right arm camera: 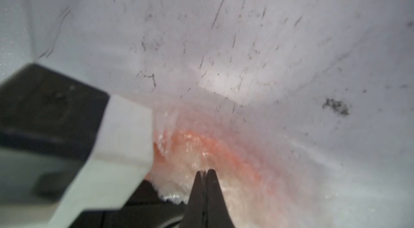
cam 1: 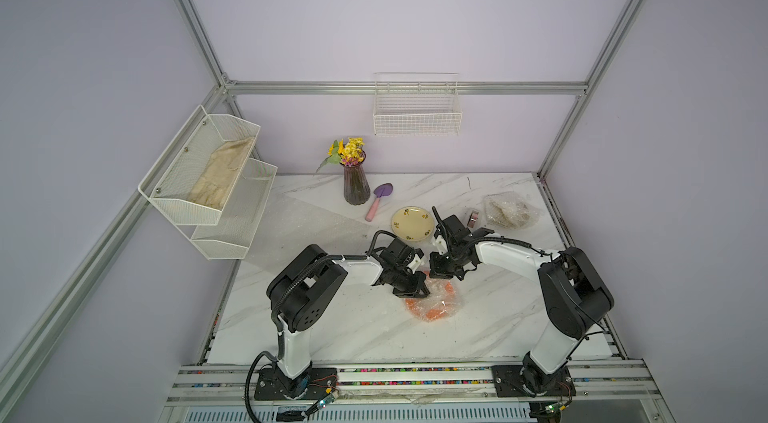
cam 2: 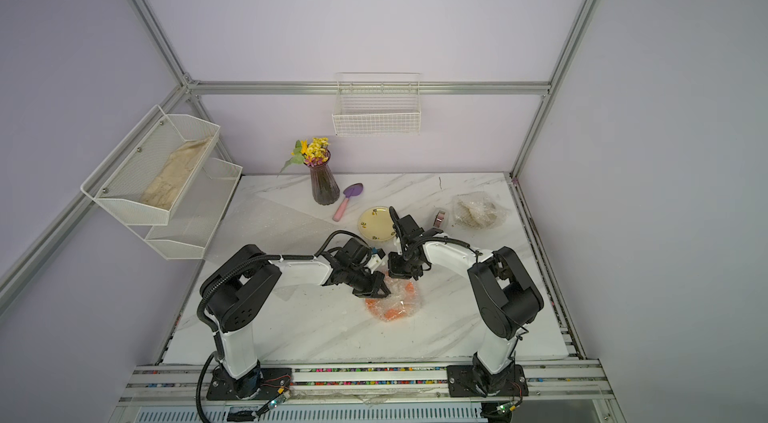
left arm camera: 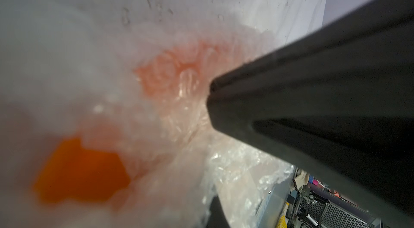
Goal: Wrap dinner plates in bubble wrap
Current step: Stick the tape on the bubble wrap.
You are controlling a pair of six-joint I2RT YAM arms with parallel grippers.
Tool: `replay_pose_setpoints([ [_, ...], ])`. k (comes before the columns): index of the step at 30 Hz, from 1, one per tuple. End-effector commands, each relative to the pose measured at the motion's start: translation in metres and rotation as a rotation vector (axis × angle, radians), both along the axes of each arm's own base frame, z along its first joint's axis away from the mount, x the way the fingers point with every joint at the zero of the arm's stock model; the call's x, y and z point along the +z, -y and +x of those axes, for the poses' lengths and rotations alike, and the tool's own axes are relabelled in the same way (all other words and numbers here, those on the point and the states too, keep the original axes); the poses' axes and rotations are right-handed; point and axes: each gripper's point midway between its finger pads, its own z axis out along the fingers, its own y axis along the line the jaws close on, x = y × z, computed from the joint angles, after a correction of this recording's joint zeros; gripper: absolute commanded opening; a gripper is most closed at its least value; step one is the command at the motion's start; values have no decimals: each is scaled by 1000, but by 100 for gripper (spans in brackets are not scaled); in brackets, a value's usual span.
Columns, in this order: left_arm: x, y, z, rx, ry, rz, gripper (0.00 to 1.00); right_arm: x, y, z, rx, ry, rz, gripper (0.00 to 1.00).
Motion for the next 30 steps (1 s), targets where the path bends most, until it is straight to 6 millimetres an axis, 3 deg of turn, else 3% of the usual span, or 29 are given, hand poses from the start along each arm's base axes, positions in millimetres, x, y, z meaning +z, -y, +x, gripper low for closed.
replay_pose_setpoints([
  [1,-46,-37,-38,10,-140,217,3,-10,3,21,-6,106,-32,3],
  [7,-23,-35,-30,22,-90,211,3,-30,9,9,-9,93,-26,3],
  [14,50,-17,-7,51,47,143,6,-37,11,1,-21,71,-21,2],
  [20,69,5,-7,58,64,91,5,-37,10,0,-36,60,-11,1],
  [22,74,2,-2,86,85,103,4,-36,9,0,-40,60,-3,1],
  [27,88,-30,15,223,179,238,3,-36,6,1,-56,46,14,0],
  [30,108,-14,19,251,201,100,3,-37,6,-1,-63,33,20,0],
])
